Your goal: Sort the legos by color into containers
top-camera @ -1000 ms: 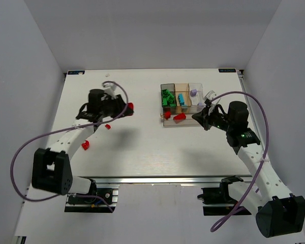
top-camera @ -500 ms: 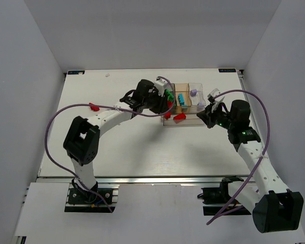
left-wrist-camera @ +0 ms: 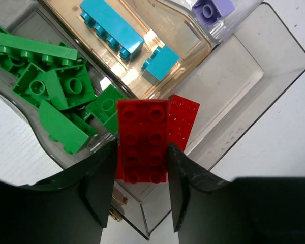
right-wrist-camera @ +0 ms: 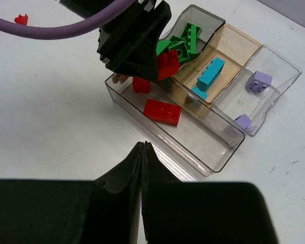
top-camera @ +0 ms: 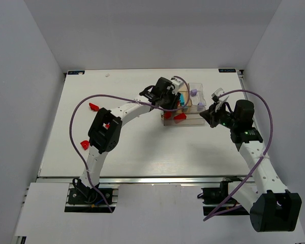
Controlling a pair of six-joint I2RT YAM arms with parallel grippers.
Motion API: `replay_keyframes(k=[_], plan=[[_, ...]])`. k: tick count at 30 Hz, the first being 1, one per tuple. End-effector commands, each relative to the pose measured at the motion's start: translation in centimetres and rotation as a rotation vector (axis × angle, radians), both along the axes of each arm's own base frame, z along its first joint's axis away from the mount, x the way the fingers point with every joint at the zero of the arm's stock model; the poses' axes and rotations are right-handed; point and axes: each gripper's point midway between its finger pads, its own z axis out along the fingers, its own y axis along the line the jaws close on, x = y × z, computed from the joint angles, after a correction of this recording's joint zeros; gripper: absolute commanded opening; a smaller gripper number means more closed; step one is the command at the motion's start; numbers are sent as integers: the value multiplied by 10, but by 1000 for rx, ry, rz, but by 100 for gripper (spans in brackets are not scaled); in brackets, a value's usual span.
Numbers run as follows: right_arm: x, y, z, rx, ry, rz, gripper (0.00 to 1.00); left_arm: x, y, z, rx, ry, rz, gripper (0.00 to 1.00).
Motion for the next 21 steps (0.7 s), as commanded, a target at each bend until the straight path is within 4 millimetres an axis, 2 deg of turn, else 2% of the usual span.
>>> replay_keyframes(k=[1, 3, 12, 15, 16, 17, 18, 19, 21], plan=[[0, 1, 1, 8, -13, 23, 2, -2, -1, 27, 0, -39, -1, 55], [-1, 0, 0, 12, -5, 25, 3, -6, -5, 30, -2, -44, -11, 60], [0, -3, -1, 20, 1, 25, 4, -7, 2, 37, 0, -69, 2, 61], [-2, -2, -2, 25, 8, 39, 8, -8, 11, 61, -23, -116, 46, 60], [-3, -3, -3, 18, 6, 49, 12, -1, 23, 71, -42, -136, 89, 58], [-8, 3, -4, 20, 5, 96, 16, -5, 34, 88, -89, -144, 137, 49], [-10, 4, -4, 16, 3, 117, 29, 5, 55, 95, -93, -160, 223, 15], [-12, 4, -7, 12, 7, 129, 35, 13, 77, 102, -87, -185, 333, 0], [-15, 8, -8, 17, 10, 159, 47, 11, 111, 108, -97, -177, 429, 0]])
